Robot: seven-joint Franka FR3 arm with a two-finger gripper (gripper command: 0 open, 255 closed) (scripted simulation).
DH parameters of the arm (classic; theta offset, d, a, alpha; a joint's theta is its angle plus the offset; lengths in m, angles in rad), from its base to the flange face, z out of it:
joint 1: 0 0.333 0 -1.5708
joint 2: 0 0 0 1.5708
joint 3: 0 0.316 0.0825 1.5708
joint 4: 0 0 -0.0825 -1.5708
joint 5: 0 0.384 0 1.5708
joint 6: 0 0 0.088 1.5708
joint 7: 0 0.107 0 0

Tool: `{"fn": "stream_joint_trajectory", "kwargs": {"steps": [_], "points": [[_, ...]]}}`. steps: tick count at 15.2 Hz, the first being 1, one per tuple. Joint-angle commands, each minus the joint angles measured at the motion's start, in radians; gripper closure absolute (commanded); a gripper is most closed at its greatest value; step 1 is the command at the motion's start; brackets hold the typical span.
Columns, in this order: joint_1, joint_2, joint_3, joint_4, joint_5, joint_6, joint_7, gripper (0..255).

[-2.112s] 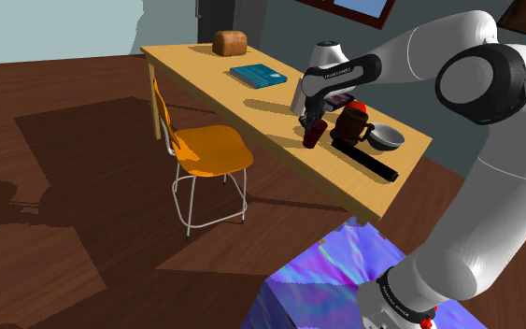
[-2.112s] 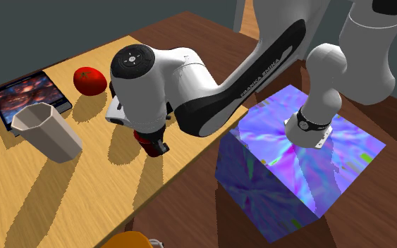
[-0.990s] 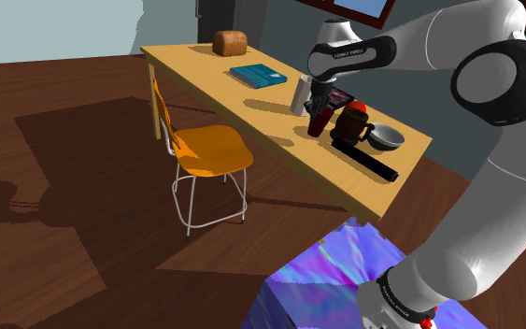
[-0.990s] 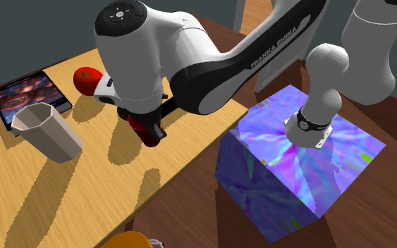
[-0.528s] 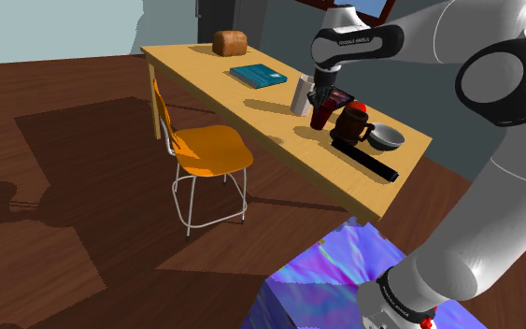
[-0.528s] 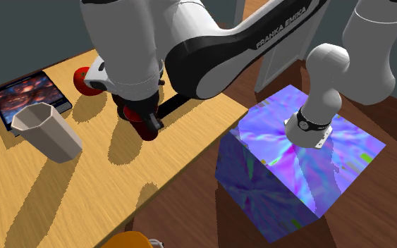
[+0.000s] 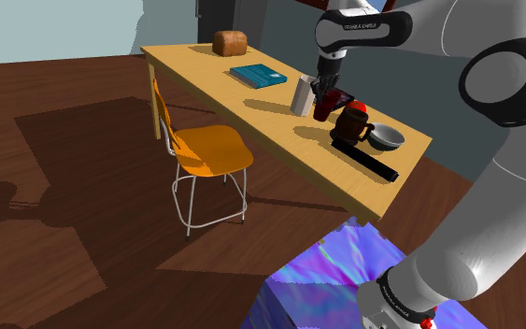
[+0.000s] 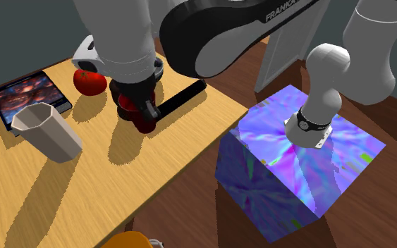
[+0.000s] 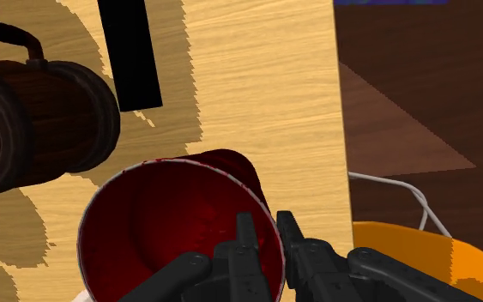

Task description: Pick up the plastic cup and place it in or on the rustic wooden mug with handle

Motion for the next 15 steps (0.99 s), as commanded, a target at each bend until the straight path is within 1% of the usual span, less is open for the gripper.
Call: {"fn": "stream_joint_trajectory", "kwargs": {"steps": [1, 14, 15], "points": [[-0.001, -0.006, -0.001, 0.022, 0.001, -0.027, -0.007, 255], [0.000, 0.006, -0.001, 0.210, 0.008, -0.201, -0.038, 255], [-0.014, 0.009, -0.010, 0.218, 0.011, -0.201, -0.061, 255]]}}
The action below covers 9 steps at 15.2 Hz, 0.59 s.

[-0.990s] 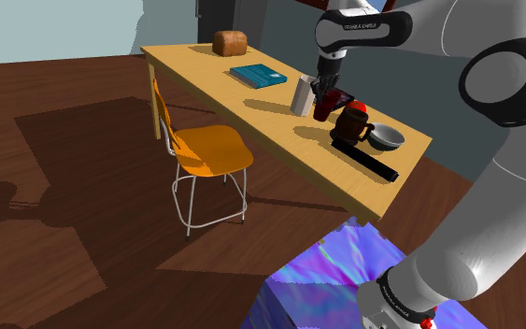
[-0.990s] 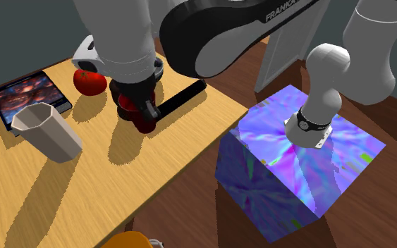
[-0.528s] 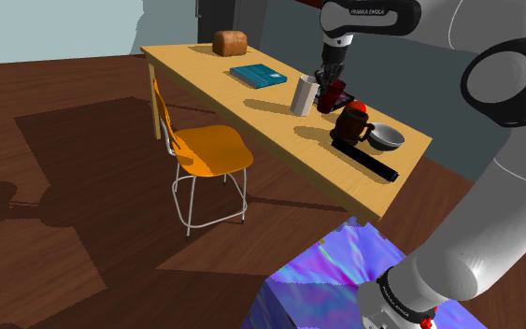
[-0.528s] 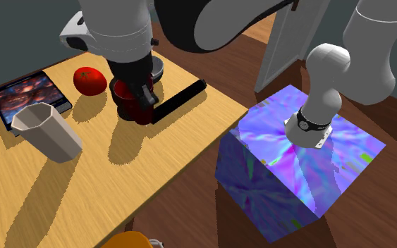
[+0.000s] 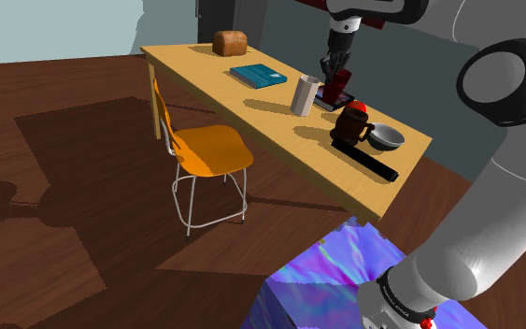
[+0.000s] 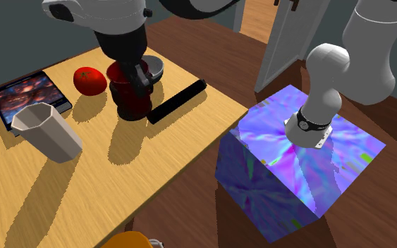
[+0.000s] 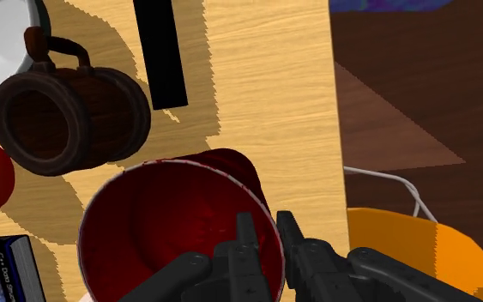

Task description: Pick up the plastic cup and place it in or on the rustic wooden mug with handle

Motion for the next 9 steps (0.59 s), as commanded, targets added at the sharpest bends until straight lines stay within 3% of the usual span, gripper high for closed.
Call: {"fn": "stream_joint_trajectory", "kwargs": {"steps": [1, 9], "points": [[-0.021, 0.005, -0.014, 0.019, 0.004, -0.008, -0.036, 255], [-0.142, 0.079, -0.080, 0.149, 0.043, -0.031, -0.225, 255]]}}
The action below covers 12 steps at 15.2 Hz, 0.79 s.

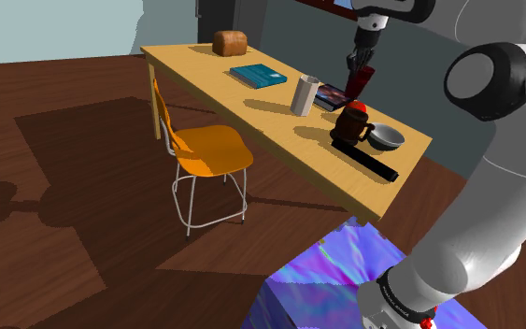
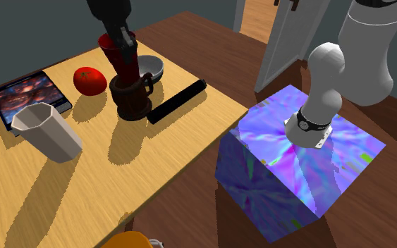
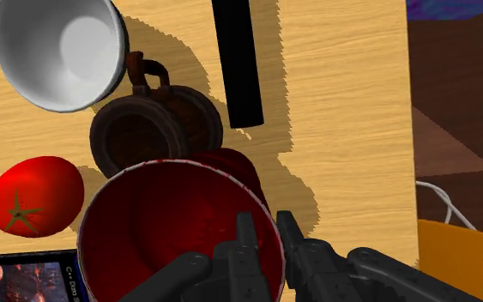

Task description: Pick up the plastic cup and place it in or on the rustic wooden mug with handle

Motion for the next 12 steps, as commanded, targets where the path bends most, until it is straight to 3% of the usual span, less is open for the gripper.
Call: {"fn": "stream_joint_trajectory", "kwargs": {"steps": [1, 9, 12], "points": [[-0.034, 0.026, -0.016, 0.047, 0.013, -0.013, -0.051, 255], [-0.188, 0.202, -0.058, 0.336, 0.087, -0.101, -0.232, 255], [-0.179, 0.175, -0.058, 0.252, 0.079, -0.045, -0.223, 255]]}}
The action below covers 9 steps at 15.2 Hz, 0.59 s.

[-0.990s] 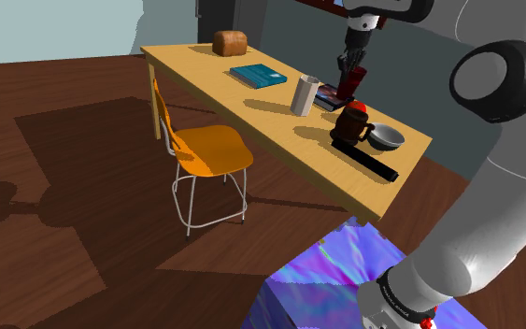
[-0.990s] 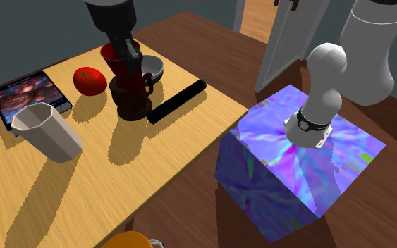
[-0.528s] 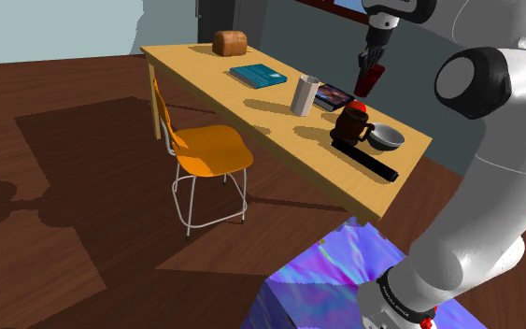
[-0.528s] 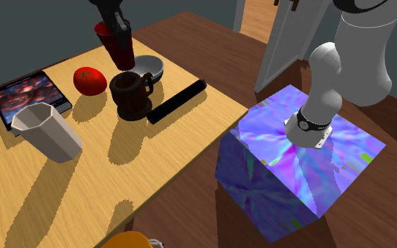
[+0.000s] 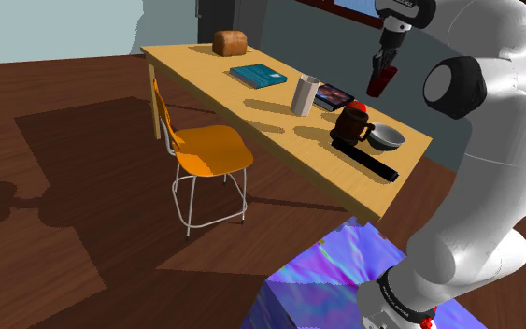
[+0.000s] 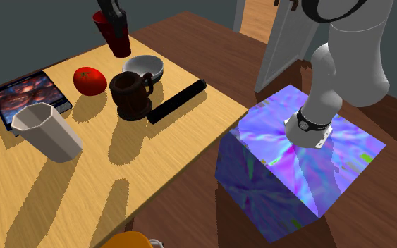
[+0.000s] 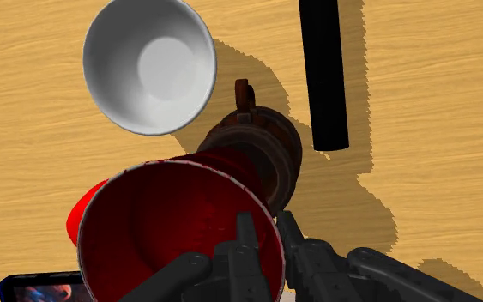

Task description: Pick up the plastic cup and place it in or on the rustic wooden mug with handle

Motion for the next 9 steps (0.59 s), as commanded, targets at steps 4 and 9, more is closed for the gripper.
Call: {"fn": "stream_joint_trajectory", "kwargs": {"steps": [4, 9], "points": [[0.009, -0.027, 0.000, -0.109, -0.008, 0.082, 0.010, 255], [0.017, -0.048, 0.001, -0.207, -0.015, 0.159, 0.022, 255]]}}
